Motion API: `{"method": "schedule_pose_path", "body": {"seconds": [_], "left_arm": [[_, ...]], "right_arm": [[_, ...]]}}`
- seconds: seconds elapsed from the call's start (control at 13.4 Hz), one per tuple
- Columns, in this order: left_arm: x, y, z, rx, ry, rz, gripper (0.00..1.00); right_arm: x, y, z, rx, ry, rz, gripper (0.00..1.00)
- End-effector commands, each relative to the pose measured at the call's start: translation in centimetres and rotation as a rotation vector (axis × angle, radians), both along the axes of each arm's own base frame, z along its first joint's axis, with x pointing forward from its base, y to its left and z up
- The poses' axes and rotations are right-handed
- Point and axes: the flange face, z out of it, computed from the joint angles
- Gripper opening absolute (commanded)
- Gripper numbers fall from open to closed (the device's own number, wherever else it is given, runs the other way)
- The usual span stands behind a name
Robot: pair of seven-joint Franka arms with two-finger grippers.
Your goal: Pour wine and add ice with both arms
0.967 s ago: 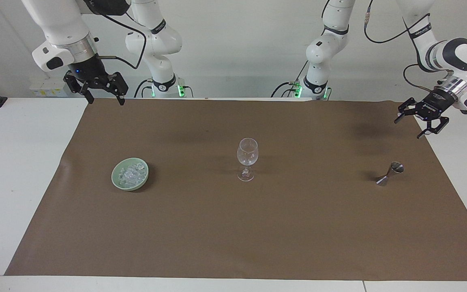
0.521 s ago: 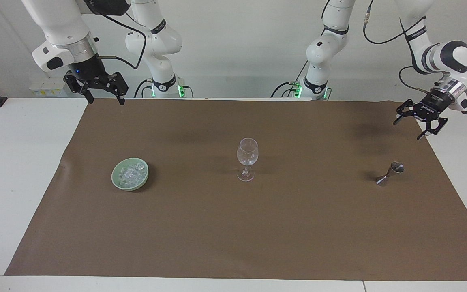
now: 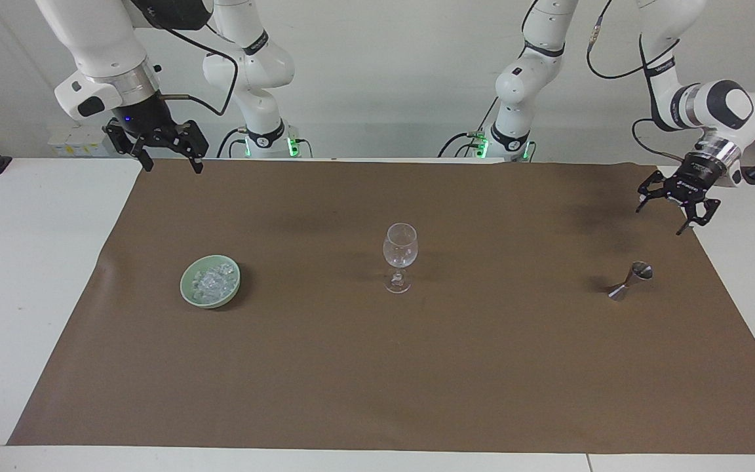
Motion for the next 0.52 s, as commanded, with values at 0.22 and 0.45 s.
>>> {"method": "schedule_pose_path", "body": {"seconds": [0.22, 0.45], "left_arm": [[0.6, 0.8, -3.9, -0.090, 0.016, 0.111, 1.00], [1.0, 0.8, -4.9, -0.102, 0.018, 0.146, 1.00]], "right_arm": [[-1.0, 0.0, -0.1, 0.024, -0.028, 0.026, 1.00], [-0.9, 0.0, -0.5, 0.024, -0.032, 0.027, 1.00]]}}
